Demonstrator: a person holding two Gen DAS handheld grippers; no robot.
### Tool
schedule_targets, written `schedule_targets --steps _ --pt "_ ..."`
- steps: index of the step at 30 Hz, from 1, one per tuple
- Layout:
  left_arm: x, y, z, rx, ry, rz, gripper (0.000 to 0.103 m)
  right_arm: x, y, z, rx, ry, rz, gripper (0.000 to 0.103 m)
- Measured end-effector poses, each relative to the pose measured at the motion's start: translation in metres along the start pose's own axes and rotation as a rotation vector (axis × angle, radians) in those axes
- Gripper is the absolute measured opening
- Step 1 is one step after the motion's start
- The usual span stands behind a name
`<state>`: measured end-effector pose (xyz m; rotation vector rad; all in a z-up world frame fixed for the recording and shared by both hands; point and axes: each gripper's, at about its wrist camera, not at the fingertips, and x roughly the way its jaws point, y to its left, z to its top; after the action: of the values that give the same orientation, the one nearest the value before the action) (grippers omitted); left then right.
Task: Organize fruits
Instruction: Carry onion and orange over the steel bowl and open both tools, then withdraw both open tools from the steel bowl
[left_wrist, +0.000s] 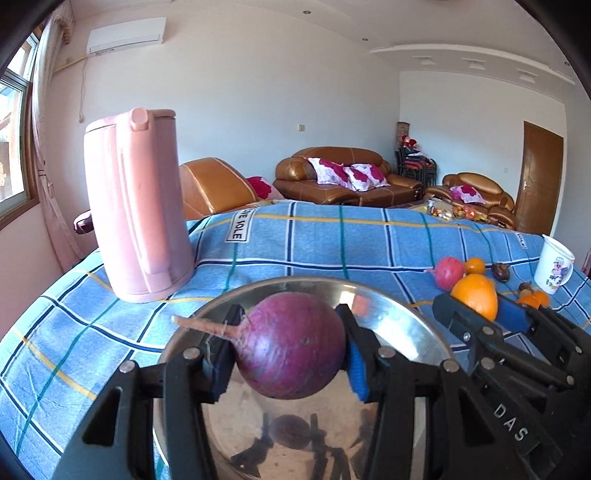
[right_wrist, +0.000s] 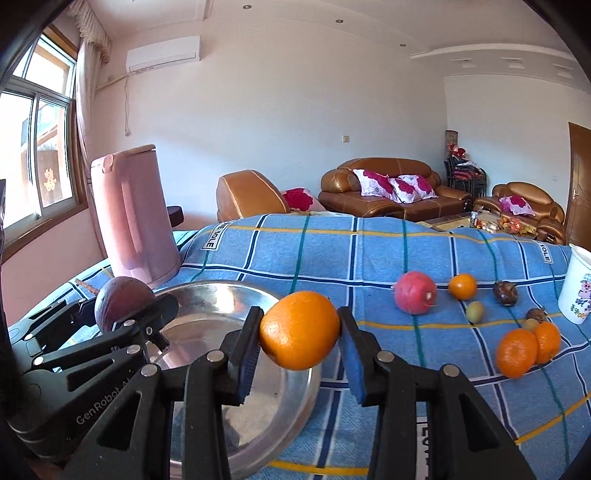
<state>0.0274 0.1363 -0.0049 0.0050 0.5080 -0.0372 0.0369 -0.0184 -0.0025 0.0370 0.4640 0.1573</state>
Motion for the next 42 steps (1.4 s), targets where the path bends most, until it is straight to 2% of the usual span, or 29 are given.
schedule_targets --steps 6,17,23,27,32,33,34,36,38,41,42 --pt "0.011 0.008 -0.005 -0.007 0.055 0.099 0.052 0.024 0.015 0.003 -0.001 0.082 0.03 0.043" --pt "0.018 0.017 -0.006 -0.035 0.107 0.137 0.052 0.047 0.024 0.001 -0.015 0.212 0.059 0.043" --pt "0.022 0.022 -0.006 -0.056 0.132 0.148 0.052 0.049 0.029 0.0 -0.034 0.226 0.065 0.043" --pt "0.023 0.023 -0.006 -0.059 0.135 0.153 0.052 0.046 0.031 0.0 -0.043 0.212 0.06 0.043" --pt "0.022 0.023 -0.006 -0.061 0.126 0.163 0.054 0.041 0.025 0.001 -0.013 0.186 0.061 0.052" --pt "0.02 0.022 -0.005 -0.055 0.111 0.168 0.06 0.037 0.023 0.002 0.0 0.166 0.058 0.054" --pt "0.018 0.021 -0.005 -0.049 0.099 0.193 0.07 0.032 0.02 0.002 0.016 0.139 0.051 0.055" --pt "0.014 0.02 -0.004 -0.04 0.071 0.202 0.075 0.021 0.012 0.003 0.055 0.08 0.035 0.061" --pt "0.013 0.018 -0.003 -0.027 0.065 0.202 0.078 0.01 0.004 0.003 0.099 0.016 0.008 0.073" --pt "0.012 0.016 -0.002 -0.021 0.049 0.2 0.087 -0.004 -0.004 0.005 0.122 -0.063 -0.059 0.075" --pt "0.01 0.015 -0.002 -0.023 0.036 0.203 0.094 -0.006 -0.005 0.005 0.116 -0.084 -0.099 0.075"
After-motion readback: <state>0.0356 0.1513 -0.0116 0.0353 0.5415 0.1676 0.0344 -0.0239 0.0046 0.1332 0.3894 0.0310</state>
